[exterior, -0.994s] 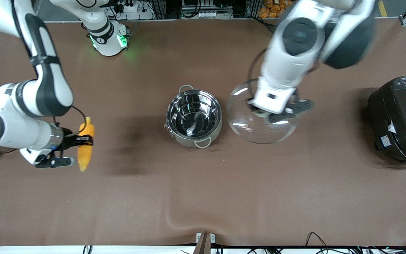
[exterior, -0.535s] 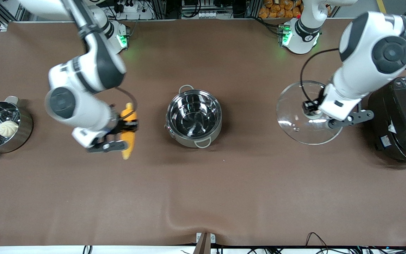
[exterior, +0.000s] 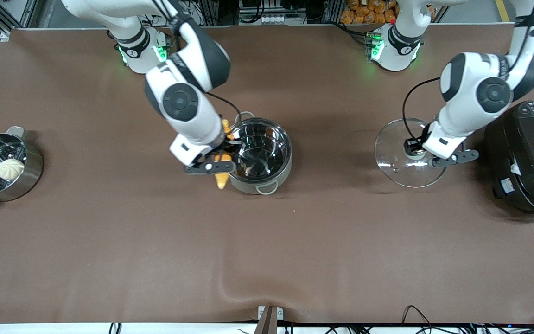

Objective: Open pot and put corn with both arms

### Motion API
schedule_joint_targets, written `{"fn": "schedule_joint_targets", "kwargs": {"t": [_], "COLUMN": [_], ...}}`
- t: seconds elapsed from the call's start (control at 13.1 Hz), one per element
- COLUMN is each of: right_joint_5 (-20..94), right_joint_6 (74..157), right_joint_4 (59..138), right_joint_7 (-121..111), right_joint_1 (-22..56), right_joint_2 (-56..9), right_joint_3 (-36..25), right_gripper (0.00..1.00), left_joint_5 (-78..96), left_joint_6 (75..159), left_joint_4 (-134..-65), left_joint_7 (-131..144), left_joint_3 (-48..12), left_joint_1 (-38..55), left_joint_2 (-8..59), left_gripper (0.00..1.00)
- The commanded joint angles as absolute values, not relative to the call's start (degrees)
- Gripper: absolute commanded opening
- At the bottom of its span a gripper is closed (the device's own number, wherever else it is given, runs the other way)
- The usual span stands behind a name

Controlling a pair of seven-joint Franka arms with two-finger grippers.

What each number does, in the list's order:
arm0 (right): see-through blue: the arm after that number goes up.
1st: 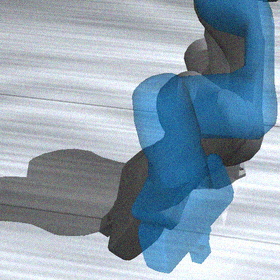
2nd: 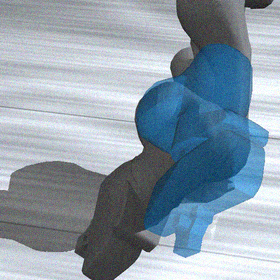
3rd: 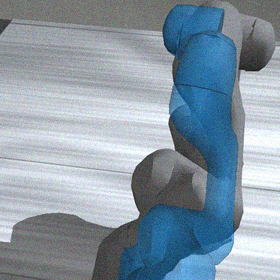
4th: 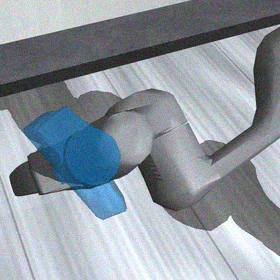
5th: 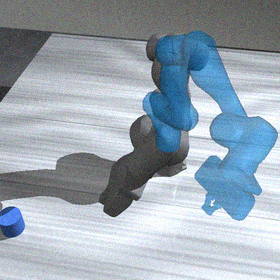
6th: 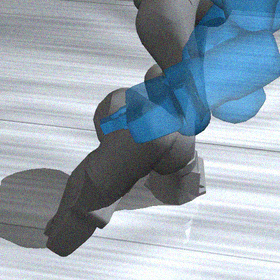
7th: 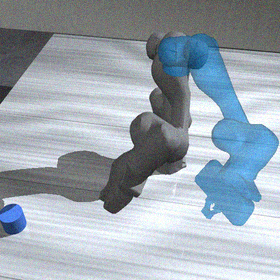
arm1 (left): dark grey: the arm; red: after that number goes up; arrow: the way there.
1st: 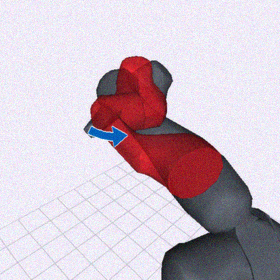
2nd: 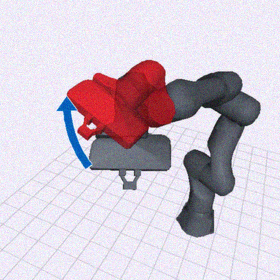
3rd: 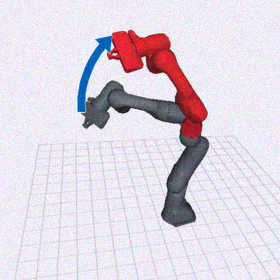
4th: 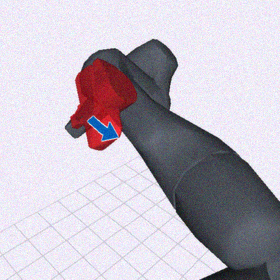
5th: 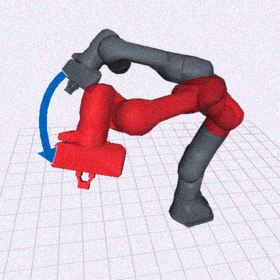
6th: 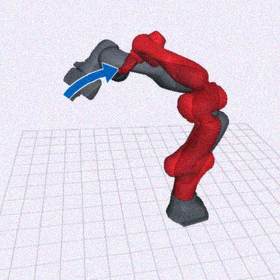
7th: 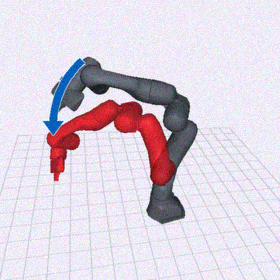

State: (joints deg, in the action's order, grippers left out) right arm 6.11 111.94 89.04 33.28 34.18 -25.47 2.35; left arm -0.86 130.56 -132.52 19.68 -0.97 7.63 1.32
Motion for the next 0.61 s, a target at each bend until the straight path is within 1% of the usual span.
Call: {"fn": "schedule_joint_targets", "kwargs": {"t": [0.0, 0.31, 0.38, 0.46, 0.54], "right_joint_5": [4.8, 4.0, 3.9, 3.7, 3.7], "right_joint_6": [116.4, 116.7, 116.8, 116.9, 116.9], "right_joint_4": [89.1, 89.7, 90.1, 90.2, 90.1], "right_joint_7": [38.5, 38.8, 38.8, 38.8, 38.8], "right_joint_1": [39.0, 41.3, 41.8, 41.9, 41.8], "right_joint_2": [-28.4, -29.2, -29.3, -29.4, -29.7], "right_joint_3": [1.6, 1.6, 1.6, 1.6, 1.6], "right_gripper": [0.2, 0.23, 0.29, 0.4, 0.73], "left_joint_5": [-1.6, -1.6, -1.6, -1.6, -1.6], "left_joint_6": [138.7, 146.3, 147.3, 147.9, 147.9], "left_joint_4": [-138.9, -139.9, -139.8, -139.7, -139.4], "left_joint_7": [19.3, 19.3, 19.3, 19.3, 19.3], "left_joint_3": [-1.4, -1.4, -1.4, -1.4, -1.4], "left_joint_1": [6.9, 6.7, 6.7, 6.7, 6.7], "left_joint_2": [0.3, 6.1, 7.3, 7.9, 8.9], "left_gripper": [0.0, 0.0, 0.0, 0.0, 0.0]}}
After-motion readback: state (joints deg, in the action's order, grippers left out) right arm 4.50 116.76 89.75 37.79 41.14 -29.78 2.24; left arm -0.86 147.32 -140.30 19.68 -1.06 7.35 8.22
